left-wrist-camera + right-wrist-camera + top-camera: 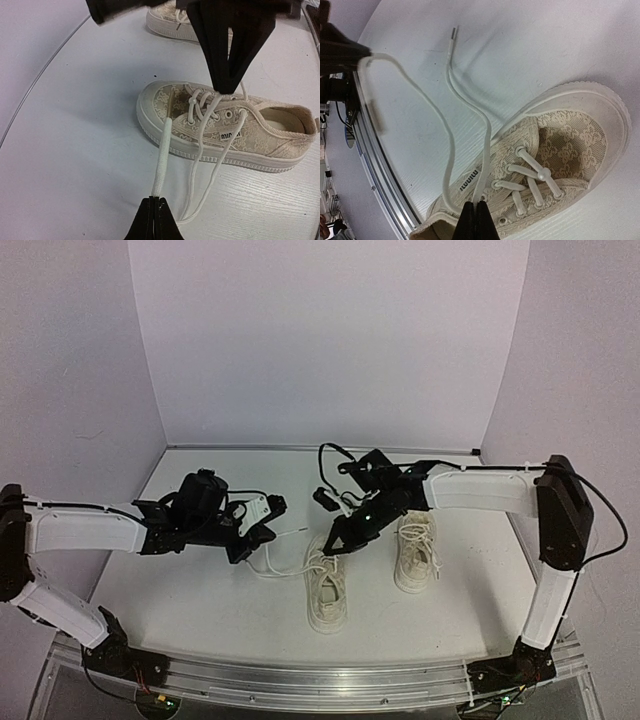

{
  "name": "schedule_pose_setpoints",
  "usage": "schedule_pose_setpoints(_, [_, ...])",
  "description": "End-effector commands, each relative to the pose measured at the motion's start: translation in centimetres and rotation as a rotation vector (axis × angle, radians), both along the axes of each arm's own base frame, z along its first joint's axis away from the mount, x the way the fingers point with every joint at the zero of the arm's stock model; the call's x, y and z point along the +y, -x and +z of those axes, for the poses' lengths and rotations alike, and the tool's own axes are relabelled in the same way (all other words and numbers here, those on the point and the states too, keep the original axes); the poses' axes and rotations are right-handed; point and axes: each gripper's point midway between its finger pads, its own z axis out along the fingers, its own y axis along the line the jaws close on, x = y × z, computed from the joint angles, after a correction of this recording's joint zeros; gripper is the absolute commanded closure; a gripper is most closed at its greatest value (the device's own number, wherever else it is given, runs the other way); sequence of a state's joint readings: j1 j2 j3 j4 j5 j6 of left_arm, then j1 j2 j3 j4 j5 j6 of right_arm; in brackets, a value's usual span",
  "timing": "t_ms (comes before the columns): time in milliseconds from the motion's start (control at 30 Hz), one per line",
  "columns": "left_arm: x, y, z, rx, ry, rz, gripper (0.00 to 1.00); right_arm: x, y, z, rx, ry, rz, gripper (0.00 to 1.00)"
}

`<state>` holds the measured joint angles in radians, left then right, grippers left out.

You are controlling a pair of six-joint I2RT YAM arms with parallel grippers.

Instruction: Tie the shoes

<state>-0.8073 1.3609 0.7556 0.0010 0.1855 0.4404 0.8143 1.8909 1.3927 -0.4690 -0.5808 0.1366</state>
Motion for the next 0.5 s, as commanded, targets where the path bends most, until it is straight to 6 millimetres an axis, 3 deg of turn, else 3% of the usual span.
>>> schedule_pose_setpoints(0, [-1.8,-1.2,-0.3,-0.032,0.003,-0.053,1.00,-0.1,0.3,3.4,-0.084,-0.065,0.024,1.00])
schedule_pose_setpoints(167, [-3.5,-1.6,-1.5,-0.023,-0.015,-0.124,1.00,0.0,0.6,3.7,-0.085,-0.086,0.041,1.00])
schedule_pose_setpoints(467, [-6.0,-0.4,-2.6,-0.011,0.004,-0.296,1.00,0.0,1.1,3.6,-0.088,-0.097,0.062,1.00])
